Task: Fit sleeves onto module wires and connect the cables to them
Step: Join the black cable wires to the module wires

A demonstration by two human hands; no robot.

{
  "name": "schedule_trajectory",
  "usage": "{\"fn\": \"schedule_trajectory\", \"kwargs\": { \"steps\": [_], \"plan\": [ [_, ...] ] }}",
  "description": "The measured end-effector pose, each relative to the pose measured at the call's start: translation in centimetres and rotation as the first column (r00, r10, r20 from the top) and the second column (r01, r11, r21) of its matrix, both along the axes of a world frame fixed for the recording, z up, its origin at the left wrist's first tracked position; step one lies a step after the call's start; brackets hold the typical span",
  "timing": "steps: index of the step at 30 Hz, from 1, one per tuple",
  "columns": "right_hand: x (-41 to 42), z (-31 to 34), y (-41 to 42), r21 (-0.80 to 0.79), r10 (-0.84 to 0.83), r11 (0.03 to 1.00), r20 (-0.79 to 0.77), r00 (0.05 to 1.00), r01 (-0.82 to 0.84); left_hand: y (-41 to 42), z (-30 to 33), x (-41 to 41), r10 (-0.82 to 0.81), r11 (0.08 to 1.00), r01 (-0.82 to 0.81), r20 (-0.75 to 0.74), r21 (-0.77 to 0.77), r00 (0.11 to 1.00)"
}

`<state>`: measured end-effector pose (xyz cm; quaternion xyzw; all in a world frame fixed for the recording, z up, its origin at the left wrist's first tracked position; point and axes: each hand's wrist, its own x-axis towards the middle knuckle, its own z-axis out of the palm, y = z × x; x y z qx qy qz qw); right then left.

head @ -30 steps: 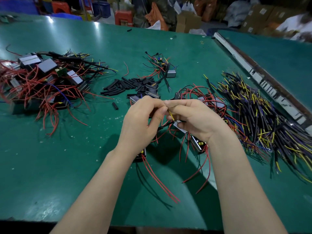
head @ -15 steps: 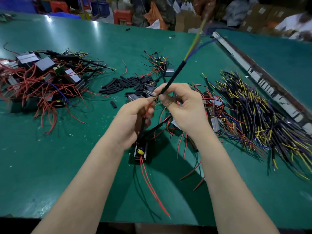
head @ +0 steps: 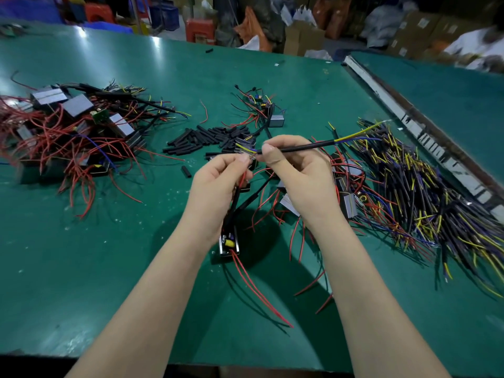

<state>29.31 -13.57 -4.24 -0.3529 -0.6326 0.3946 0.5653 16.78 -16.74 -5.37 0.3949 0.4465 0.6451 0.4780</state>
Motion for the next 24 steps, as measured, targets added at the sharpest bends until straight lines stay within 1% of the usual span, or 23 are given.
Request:
{"fn": "schedule_trajectory", "kwargs": {
  "steps": [2,4,6,8,10,11,13,15,18,20,22,24],
  "plan": [
    [-0.1,0.1,0.0,0.021,-0.017,1.000,0.005,1.000,0.016,0.0,0.1,-0.1,-0.022,0.999,0.023,0.046,-0.030,0.999],
    [-0.2,0.2,-0.1,0.010,0.004,1.000,-0.027,1.000,-0.004,0.0,0.2,-0.1,-0.077,0.993,0.091,0.166,-0.075,0.983],
    [-0.3,0.2,-0.2,-0.038,0.060,0.997,-0.119,0.991,-0.065,0.0,0.4,-0.2,-0.162,0.969,0.210,0.307,-0.129,0.938],
    [-0.2,0.3,-0.2,-0.085,0.118,0.987,-0.194,0.974,-0.137,0.0,0.5,-0.4,-0.258,0.929,0.343,0.423,-0.138,0.869],
    [0.0,0.4,-0.3,-0.113,0.185,0.970,-0.232,0.955,-0.216,-0.1,0.4,-0.6,-0.314,0.893,0.427,0.485,-0.140,0.816],
    [0.1,0.4,-0.3,-0.120,0.222,0.959,-0.240,0.945,-0.256,-0.1,0.4,-0.6,-0.325,0.880,0.450,0.499,-0.152,0.803],
    [0.5,0.3,-0.3,-0.119,0.286,0.940,-0.239,0.928,-0.320,-0.1,0.4,-0.7,-0.327,0.868,0.462,0.494,-0.181,0.806],
    [0.9,0.3,-0.1,-0.108,0.317,0.930,-0.246,0.916,-0.351,-0.2,0.5,-0.5,-0.322,0.881,0.434,0.436,-0.186,0.840],
    [1.5,0.3,0.3,-0.110,0.319,0.926,-0.277,0.906,-0.360,-0.2,0.6,-0.1,-0.287,0.919,0.357,0.336,-0.169,0.897],
    [1.8,0.2,0.5,-0.131,0.319,0.921,-0.291,0.902,-0.368,-0.2,0.7,0.0,-0.279,0.926,0.335,0.282,-0.175,0.918],
    [2.1,0.2,0.7,-0.161,0.305,0.920,-0.277,0.911,-0.357,-0.3,0.8,0.1,-0.278,0.926,0.329,0.253,-0.186,0.927],
    [2.2,0.2,0.8,-0.182,0.263,0.934,-0.237,0.935,-0.309,-0.2,0.8,0.1,-0.239,0.943,0.275,0.194,-0.186,0.951]
  ]
}}
